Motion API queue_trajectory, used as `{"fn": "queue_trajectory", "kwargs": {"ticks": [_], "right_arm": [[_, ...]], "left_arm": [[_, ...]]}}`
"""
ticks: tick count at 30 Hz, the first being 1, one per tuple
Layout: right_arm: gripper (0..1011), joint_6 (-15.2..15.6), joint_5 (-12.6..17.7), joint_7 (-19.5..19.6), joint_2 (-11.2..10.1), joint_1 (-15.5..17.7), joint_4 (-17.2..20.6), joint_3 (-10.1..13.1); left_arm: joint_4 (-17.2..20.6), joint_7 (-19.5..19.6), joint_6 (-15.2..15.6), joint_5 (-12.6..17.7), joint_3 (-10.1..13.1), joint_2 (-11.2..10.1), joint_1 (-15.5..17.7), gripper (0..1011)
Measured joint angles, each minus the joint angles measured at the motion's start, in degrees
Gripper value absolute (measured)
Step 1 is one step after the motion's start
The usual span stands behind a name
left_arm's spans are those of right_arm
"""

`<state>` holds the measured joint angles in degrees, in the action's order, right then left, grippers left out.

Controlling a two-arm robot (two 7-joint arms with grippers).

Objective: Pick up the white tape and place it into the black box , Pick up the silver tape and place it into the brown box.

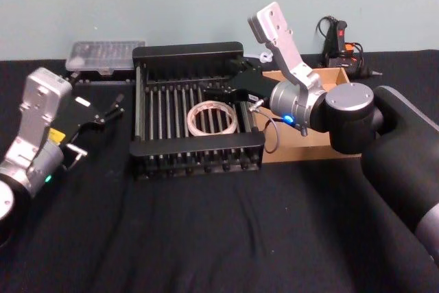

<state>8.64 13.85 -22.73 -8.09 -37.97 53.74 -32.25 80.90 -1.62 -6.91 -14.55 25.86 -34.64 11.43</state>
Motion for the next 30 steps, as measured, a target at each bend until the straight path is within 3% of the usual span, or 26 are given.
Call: {"fn": "queue_trajectory", "kwargs": {"ticks": [2,15,30], "right_arm": [[1003,0.0,0.0,0.0,0.0,0.0,0.0,0.0],[1002,0.1,0.0,-1.3,-0.7,1.0,1.5,0.8],[1002,2.4,1.7,-2.7,-7.0,8.5,14.9,5.1]], "left_arm": [[0.0,0.0,0.0,0.0,0.0,0.0,0.0,1001],[0.0,0.0,0.0,0.0,0.0,0.0,0.0,1001],[0.0,0.0,0.0,0.0,0.0,0.0,0.0,1001]]}}
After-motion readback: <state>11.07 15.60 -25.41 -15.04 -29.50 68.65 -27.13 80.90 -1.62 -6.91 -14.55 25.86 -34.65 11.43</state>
